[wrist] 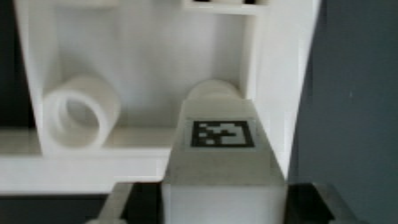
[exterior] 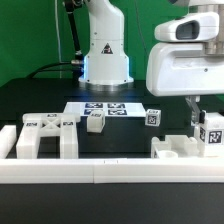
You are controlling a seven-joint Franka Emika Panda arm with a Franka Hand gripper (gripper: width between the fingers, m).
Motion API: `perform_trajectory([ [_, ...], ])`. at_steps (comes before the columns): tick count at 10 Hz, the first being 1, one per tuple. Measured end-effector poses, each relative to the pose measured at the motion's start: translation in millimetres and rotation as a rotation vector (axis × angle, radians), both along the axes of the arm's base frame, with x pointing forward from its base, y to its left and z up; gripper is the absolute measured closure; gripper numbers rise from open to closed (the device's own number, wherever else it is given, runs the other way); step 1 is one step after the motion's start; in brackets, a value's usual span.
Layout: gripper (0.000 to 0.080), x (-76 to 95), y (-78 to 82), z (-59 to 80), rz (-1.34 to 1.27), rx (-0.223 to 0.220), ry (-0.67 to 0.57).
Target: Assemble chair
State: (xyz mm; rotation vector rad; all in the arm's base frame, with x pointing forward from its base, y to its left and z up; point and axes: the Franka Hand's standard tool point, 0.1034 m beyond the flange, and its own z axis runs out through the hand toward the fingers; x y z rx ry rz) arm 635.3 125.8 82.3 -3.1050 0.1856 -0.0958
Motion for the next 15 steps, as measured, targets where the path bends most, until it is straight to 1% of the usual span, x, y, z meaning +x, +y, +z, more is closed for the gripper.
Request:
perform_trajectory([
  [2,0.0510,-1.0,2.3,-0.7,-0.246,0.010,0.007],
  [5,0.0509,-1.4,4.1,-0.9,-0.537,0.027,0.015],
  [8,0.0509,-1.4,4.9,-1.0,-0.701,0.039,0.019],
  [9,0.0509,-1.5,6.1,-1.1,-0.714,0.043,0.021],
  [10,0.0328,-1.5,6.1,-1.1,-0.694,0.042,0.020],
  [11,0.0212,-1.5,6.1,-1.1,-0.657,0.040,0.019],
  [12,0.0212,-1.6,6.2,-1.1,-0.601,0.035,0.018],
  [13,0.0162,-1.9,7.1,-1.1,-0.510,0.029,0.016],
  [15,0.0153,-1.3,5.9,-0.9,-0.280,0.016,0.009],
])
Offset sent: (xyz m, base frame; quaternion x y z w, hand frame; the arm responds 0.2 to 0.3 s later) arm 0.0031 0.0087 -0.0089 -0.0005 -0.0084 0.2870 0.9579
